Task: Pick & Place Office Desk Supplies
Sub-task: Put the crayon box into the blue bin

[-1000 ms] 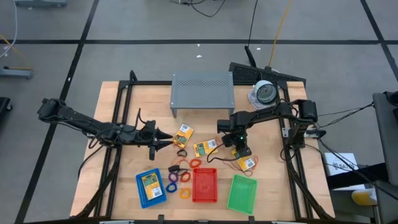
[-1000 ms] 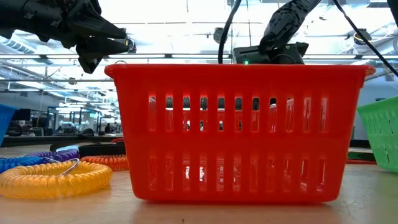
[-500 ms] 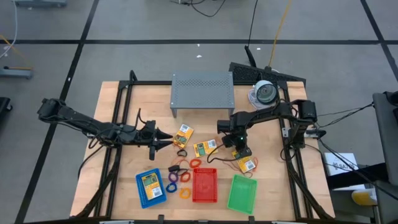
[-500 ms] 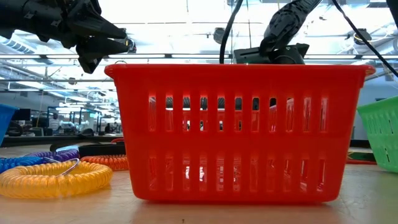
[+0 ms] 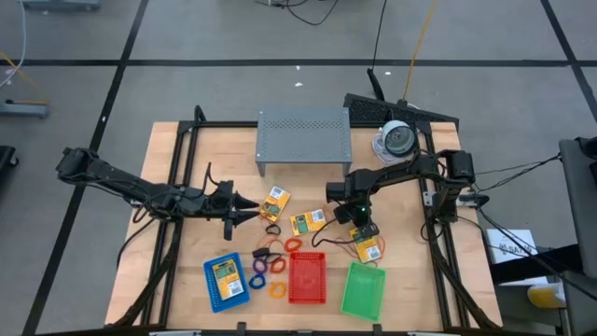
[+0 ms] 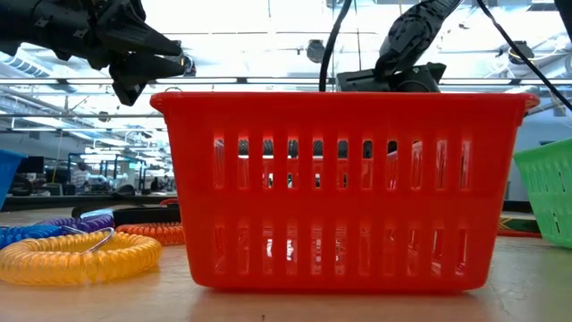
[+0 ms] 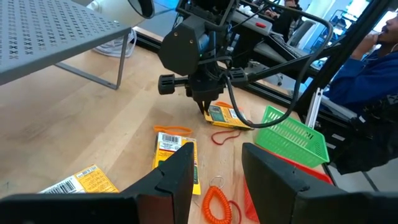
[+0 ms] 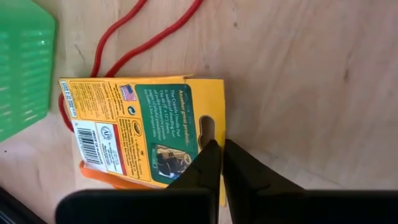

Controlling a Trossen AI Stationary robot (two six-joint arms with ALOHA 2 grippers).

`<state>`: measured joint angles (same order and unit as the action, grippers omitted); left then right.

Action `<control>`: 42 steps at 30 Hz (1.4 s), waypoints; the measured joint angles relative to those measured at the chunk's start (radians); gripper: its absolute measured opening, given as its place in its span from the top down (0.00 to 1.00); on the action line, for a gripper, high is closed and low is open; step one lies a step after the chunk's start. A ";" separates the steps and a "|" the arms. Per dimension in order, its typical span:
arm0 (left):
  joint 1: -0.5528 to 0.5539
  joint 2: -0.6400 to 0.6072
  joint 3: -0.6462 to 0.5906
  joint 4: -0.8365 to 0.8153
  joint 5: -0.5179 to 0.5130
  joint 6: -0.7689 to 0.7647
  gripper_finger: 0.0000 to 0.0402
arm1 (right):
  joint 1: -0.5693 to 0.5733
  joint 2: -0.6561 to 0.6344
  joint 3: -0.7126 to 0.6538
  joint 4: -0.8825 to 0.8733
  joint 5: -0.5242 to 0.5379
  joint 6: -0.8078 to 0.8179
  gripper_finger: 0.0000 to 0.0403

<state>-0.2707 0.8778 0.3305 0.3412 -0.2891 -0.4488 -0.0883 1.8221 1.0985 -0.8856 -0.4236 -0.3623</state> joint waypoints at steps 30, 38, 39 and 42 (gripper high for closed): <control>0.000 0.000 0.000 0.080 0.000 -0.005 0.64 | -0.002 -0.480 0.006 0.184 0.082 0.290 1.00; 0.015 0.016 0.000 0.083 0.001 -0.010 0.54 | -0.002 -0.491 0.006 0.378 0.041 0.376 1.00; 0.020 0.019 0.000 0.082 0.002 -0.007 0.52 | -0.002 -0.491 0.006 0.407 0.026 0.387 1.00; 0.031 0.020 0.000 0.109 0.024 0.055 0.48 | -0.002 -0.491 0.006 0.495 -0.004 0.427 1.00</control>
<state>-0.2401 0.8974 0.3305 0.4498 -0.2652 -0.3940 -0.0898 1.3315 1.1042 -0.3906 -0.4273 0.0651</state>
